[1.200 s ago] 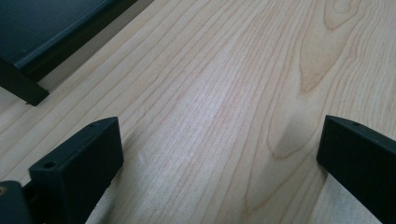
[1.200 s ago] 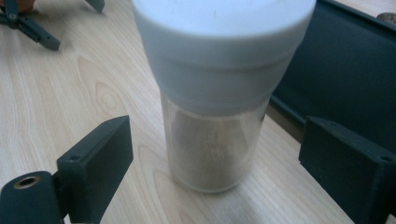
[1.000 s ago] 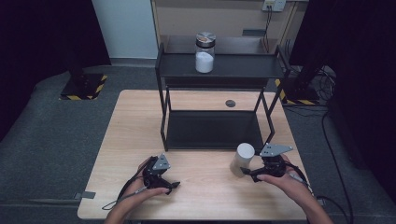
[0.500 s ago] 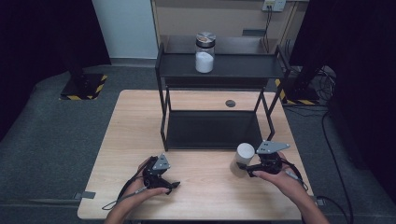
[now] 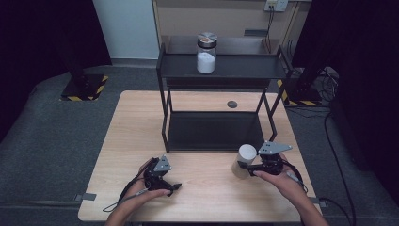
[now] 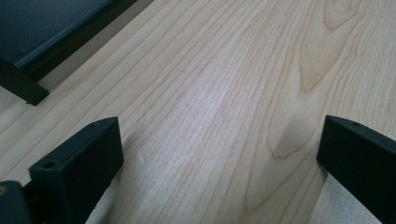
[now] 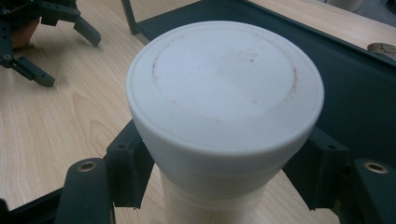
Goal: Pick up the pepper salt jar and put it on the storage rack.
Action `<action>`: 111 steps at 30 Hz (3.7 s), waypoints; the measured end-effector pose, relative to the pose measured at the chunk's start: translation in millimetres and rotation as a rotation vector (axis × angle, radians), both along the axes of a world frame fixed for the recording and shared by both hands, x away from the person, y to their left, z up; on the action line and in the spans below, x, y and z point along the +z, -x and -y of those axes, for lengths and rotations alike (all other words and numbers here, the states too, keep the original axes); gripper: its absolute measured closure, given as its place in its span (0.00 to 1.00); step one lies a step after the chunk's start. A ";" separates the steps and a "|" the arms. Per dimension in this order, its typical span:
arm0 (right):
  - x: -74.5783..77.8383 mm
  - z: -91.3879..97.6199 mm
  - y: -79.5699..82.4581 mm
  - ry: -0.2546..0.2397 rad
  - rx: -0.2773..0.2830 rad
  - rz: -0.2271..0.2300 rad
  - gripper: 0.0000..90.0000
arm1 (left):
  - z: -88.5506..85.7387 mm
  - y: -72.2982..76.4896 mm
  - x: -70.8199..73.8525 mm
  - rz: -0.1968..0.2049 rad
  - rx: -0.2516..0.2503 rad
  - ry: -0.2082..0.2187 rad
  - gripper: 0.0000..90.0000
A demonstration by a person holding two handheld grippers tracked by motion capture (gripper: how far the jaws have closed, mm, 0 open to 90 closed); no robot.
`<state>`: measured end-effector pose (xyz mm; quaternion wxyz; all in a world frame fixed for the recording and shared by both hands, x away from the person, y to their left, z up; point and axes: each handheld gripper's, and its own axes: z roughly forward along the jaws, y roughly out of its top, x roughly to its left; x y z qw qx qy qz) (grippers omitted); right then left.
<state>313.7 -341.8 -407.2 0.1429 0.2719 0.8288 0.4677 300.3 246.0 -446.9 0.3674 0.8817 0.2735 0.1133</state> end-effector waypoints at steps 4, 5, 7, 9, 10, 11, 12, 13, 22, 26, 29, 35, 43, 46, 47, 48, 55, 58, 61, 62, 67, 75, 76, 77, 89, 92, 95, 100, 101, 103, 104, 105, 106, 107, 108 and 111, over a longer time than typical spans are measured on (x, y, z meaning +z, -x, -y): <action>-3.3 -1.0 3.6 -0.007 -0.005 0.020 0.39 | 0.0 0.0 0.0 0.000 0.000 0.000 0.00; -4.3 -1.0 4.4 -0.009 -0.006 0.026 0.39 | 0.0 0.0 0.0 0.000 0.000 0.000 0.00; -5.9 -1.0 6.4 -0.012 -0.010 0.036 0.40 | 0.0 0.1 -0.1 0.000 0.000 0.000 0.00; -6.9 -1.0 8.1 -0.013 -0.012 0.043 0.40 | 0.0 0.0 0.0 0.000 0.000 0.000 0.00; -7.3 -0.8 8.4 -0.014 -0.013 0.044 0.40 | 0.0 0.0 0.0 0.000 0.000 0.000 0.00; -7.6 -0.8 8.8 -0.015 -0.014 0.045 0.40 | 0.0 0.1 -0.1 0.000 0.000 0.000 0.00; -8.1 -0.8 9.0 -0.016 -0.014 0.048 0.40 | 0.0 0.0 0.0 0.000 0.000 0.000 0.00; -8.3 -0.6 9.1 -0.018 -0.015 0.048 0.40 | 0.0 0.0 0.0 0.000 0.000 0.000 0.00; -9.4 5.1 13.4 -0.047 -0.007 0.070 0.40 | 0.0 0.0 0.0 0.000 0.000 0.000 0.00; -5.0 8.3 14.2 -0.052 0.000 0.071 0.40 | 0.0 0.0 0.0 0.000 0.000 0.000 0.00; -1.7 9.8 14.8 -0.048 0.002 0.074 0.40 | 0.0 0.0 0.0 0.000 0.000 0.000 0.00; 6.3 13.1 16.3 -0.057 0.005 0.080 0.40 | 0.0 0.0 0.0 0.000 0.000 0.000 0.00; 19.5 19.8 21.0 -0.115 0.009 0.098 0.40 | 0.0 0.1 0.0 0.000 0.001 0.000 0.00; 24.9 21.4 21.0 -0.136 0.012 0.103 0.40 | 0.1 0.4 0.0 0.000 0.002 0.000 0.00; 26.6 21.6 21.0 -0.142 0.011 0.104 0.40 | 0.1 0.4 0.0 0.000 0.002 0.000 0.00; 28.3 21.9 21.0 -0.146 0.011 0.105 0.40 | 0.1 0.3 0.0 0.000 0.002 0.000 0.00; 39.5 25.3 20.2 -0.181 0.004 0.115 0.40 | 0.1 0.4 0.0 0.000 0.002 0.000 0.00; 44.9 26.8 18.8 -0.194 0.004 0.121 0.40 | 0.1 0.4 0.0 0.000 0.002 0.000 0.00; 51.1 27.8 18.4 -0.207 0.008 0.134 0.40 | 0.1 0.3 0.0 0.000 0.002 0.000 0.00; 53.0 28.0 18.5 -0.212 0.009 0.136 0.40 | 0.1 0.3 0.1 0.000 0.002 0.000 0.00; 64.2 28.9 19.2 -0.232 0.014 0.152 0.40 | 0.1 0.4 0.0 0.000 0.002 0.000 0.00; 78.3 26.8 19.3 -0.241 0.009 0.162 0.40 | 0.2 0.3 0.1 0.000 0.002 0.000 0.00; 80.3 26.4 18.4 -0.244 0.008 0.163 0.40 | 0.1 0.3 0.1 0.000 0.002 0.000 0.00; 82.1 26.0 17.3 -0.245 0.008 0.164 0.40 | 0.2 0.2 0.1 -0.001 0.002 -0.001 0.00; 103.4 22.5 2.0 -0.265 0.006 0.185 0.40 | -0.2 -0.7 0.1 -0.001 -0.003 0.000 0.00; 109.8 22.2 -0.6 -0.267 0.007 0.193 0.40 | -0.3 -1.2 0.4 -0.001 -0.006 -0.002 0.00; 116.6 22.5 -3.6 -0.276 0.005 0.197 0.40 | -0.4 -1.6 0.3 -0.001 -0.009 -0.002 0.00; 126.0 23.9 -9.5 -0.286 0.005 0.205 0.40 | -0.4 -2.4 0.4 -0.001 -0.013 -0.002 0.00; 127.5 24.2 -10.5 -0.286 0.005 0.207 0.40 | -0.4 -2.5 0.4 -0.001 -0.013 -0.002 0.00; 130.6 24.7 -12.5 -0.289 0.004 0.206 0.40 | -0.4 -2.5 0.4 -0.001 -0.013 -0.002 0.00; 132.1 24.9 -13.6 -0.287 0.005 0.209 0.40 | -0.4 -2.5 0.4 -0.001 -0.013 -0.002 0.00; 133.6 25.0 -14.6 -0.287 0.006 0.210 0.40 | -0.5 -2.6 0.4 -0.001 -0.013 -0.002 0.00; 134.9 25.1 -15.5 -0.288 0.007 0.212 0.40 | -0.4 -2.6 0.4 -0.001 -0.014 -0.003 0.00; 136.1 25.1 -16.3 -0.290 0.008 0.213 0.40 | -0.4 -2.7 0.4 -0.001 -0.014 -0.003 0.00; 137.4 25.0 -17.3 -0.291 0.010 0.212 0.40 | -0.3 -2.8 0.5 -0.001 -0.014 -0.003 0.00; 141.4 23.8 -20.2 -0.297 0.013 0.219 0.40 | 0.2 -3.2 0.5 -0.001 -0.015 -0.003 0.00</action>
